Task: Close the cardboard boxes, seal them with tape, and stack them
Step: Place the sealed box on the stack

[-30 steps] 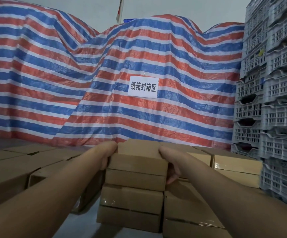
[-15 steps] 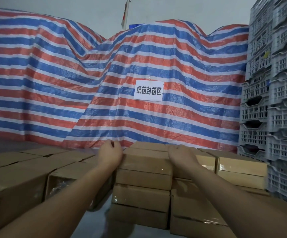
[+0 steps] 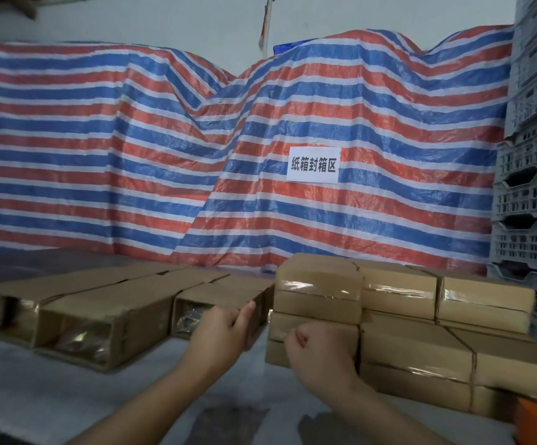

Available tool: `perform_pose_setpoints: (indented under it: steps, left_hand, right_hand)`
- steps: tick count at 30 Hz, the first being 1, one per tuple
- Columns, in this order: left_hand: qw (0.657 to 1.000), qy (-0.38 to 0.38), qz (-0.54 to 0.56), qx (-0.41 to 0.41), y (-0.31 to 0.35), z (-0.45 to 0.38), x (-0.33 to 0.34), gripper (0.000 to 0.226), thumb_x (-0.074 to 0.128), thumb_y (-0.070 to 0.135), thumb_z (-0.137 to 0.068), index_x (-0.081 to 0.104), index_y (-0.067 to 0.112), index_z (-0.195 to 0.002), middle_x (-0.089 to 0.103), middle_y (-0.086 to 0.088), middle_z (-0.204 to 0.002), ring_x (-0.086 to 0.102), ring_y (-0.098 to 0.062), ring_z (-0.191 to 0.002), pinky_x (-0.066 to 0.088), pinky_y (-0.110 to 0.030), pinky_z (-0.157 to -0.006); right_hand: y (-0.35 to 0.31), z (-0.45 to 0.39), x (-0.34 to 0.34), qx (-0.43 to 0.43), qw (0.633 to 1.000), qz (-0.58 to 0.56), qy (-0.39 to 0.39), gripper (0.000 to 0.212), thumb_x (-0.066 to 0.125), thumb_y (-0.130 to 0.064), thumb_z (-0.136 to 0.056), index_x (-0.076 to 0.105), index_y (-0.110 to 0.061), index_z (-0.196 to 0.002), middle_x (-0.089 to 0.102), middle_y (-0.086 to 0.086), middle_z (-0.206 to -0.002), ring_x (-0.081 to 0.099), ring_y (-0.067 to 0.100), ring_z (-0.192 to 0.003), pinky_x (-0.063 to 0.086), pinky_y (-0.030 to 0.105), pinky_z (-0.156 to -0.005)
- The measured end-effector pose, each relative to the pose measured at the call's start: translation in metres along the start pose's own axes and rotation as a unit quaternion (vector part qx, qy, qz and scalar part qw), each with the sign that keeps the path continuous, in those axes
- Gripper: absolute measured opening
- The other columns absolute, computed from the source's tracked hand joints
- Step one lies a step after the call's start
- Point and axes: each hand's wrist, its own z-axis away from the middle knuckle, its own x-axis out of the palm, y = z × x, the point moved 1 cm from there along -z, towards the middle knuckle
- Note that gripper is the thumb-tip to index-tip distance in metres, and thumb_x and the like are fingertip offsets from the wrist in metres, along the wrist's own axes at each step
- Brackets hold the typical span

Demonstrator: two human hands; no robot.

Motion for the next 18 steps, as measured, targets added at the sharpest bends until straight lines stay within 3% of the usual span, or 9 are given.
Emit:
perform_pose_setpoints:
  steps: [4, 9, 12, 14, 16, 18]
  left_hand:
    - [1.0, 0.008, -0.014, 0.003, -0.017, 0.003, -0.037, 0.039, 0.055, 0.026, -0.1, 0.067, 0.009, -0.067, 0.065, -0.002, -0.056, 0.061, -0.013, -0.045, 0.053, -0.028, -0.052]
    - [0.99, 0.069, -0.123, -0.003, -0.048, -0.015, -0.085, 0.05, 0.047, 0.042, -0.1, 0.064, 0.017, -0.06, 0.059, 0.001, -0.047, 0.056, -0.008, -0.043, 0.043, -0.027, -0.048]
    - [0.986, 0.119, -0.112, -0.041, -0.072, -0.031, -0.117, 0.059, 0.04, 0.047, -0.1, 0.064, 0.013, -0.059, 0.059, -0.002, -0.047, 0.06, -0.013, -0.043, 0.055, -0.036, -0.054]
    - [0.972, 0.132, -0.194, -0.025, -0.091, -0.041, -0.143, 0.051, 0.04, 0.042, -0.102, 0.064, 0.02, -0.064, 0.063, 0.002, -0.055, 0.064, -0.013, -0.052, 0.056, -0.036, -0.059]
    - [0.957, 0.121, -0.262, -0.021, -0.109, -0.049, -0.165, 0.033, 0.044, 0.031, -0.102, 0.067, 0.031, -0.079, 0.067, 0.005, -0.072, 0.067, -0.014, -0.069, 0.055, -0.034, -0.065]
    - [0.948, 0.107, -0.299, -0.036, -0.127, -0.055, -0.177, 0.021, 0.052, 0.018, -0.098, 0.066, 0.028, -0.11, 0.068, 0.004, -0.094, 0.066, -0.014, -0.085, 0.054, -0.032, -0.073]
  right_hand:
    - [-0.032, 0.004, 0.023, -0.012, 0.998, -0.041, -0.038, 0.049, 0.056, -0.016, -0.09, 0.054, -0.04, -0.047, 0.046, -0.015, -0.043, 0.042, 0.005, -0.042, 0.025, 0.02, -0.04]
    - [-0.075, -0.016, 0.055, -0.017, 0.995, -0.064, -0.073, 0.048, 0.056, -0.03, -0.095, 0.045, -0.02, -0.05, 0.049, -0.013, -0.044, 0.046, 0.002, -0.043, 0.029, 0.02, -0.043]
    - [-0.102, -0.041, 0.081, -0.043, 0.99, -0.027, -0.129, 0.033, 0.053, -0.046, -0.093, 0.047, -0.026, -0.067, 0.054, -0.007, -0.065, 0.051, 0.004, -0.061, 0.034, 0.027, -0.052]
    - [-0.12, -0.055, 0.104, -0.054, 0.982, -0.035, -0.175, 0.025, 0.053, -0.053, -0.089, 0.052, -0.029, -0.083, 0.056, -0.008, -0.086, 0.055, 0.01, -0.077, 0.039, 0.028, -0.06]
    - [-0.133, -0.068, 0.132, -0.068, 0.972, -0.03, -0.221, 0.047, 0.05, -0.061, -0.084, 0.053, -0.024, -0.113, 0.053, -0.005, -0.112, 0.053, 0.016, -0.102, 0.046, 0.033, -0.079]
    - [-0.143, -0.079, 0.159, -0.086, 0.966, 0.016, -0.242, 0.069, 0.048, -0.067, -0.081, 0.043, -0.023, -0.134, 0.046, 0.001, -0.13, 0.046, 0.024, -0.12, 0.044, 0.042, -0.097]
